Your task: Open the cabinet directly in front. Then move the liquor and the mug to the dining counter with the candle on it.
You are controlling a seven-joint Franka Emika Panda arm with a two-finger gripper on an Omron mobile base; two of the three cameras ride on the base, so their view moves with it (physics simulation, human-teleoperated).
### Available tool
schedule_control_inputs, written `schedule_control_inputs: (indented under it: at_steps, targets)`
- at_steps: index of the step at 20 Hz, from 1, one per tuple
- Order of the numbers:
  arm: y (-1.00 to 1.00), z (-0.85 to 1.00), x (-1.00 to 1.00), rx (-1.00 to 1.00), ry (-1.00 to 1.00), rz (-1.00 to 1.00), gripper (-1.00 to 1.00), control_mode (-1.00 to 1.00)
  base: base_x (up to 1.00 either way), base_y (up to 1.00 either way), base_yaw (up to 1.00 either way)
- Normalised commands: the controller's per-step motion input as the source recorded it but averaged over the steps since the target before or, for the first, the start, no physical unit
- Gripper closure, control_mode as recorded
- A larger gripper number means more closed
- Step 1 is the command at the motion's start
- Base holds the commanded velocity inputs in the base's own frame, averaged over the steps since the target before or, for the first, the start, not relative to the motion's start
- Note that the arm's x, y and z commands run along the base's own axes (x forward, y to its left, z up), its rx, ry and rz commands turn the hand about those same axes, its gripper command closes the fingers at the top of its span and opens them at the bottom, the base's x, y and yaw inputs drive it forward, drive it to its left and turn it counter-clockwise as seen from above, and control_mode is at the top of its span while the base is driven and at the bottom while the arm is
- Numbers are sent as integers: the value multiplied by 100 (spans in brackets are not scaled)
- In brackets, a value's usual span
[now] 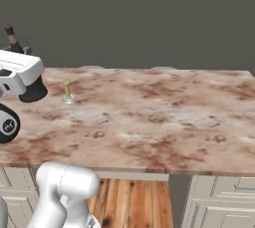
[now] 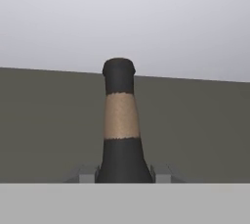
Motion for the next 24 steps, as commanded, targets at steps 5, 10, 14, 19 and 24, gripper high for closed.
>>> schedule_control_inputs:
  at_steps: [5, 10, 14, 19, 24]
  targets:
    - [0, 0, 1, 0, 3, 0, 100, -100, 3, 0, 0]
    - [0, -3, 7, 1, 34, 1, 100, -100, 0, 0, 0]
    - [-1, -4, 0, 4, 34, 3, 100, -100, 0, 0, 0]
    - [-1, -17, 1, 2, 25, 4, 100, -100, 0, 0, 0]
    - [0, -34, 0, 5, 20, 1, 100, -100, 0, 0, 0]
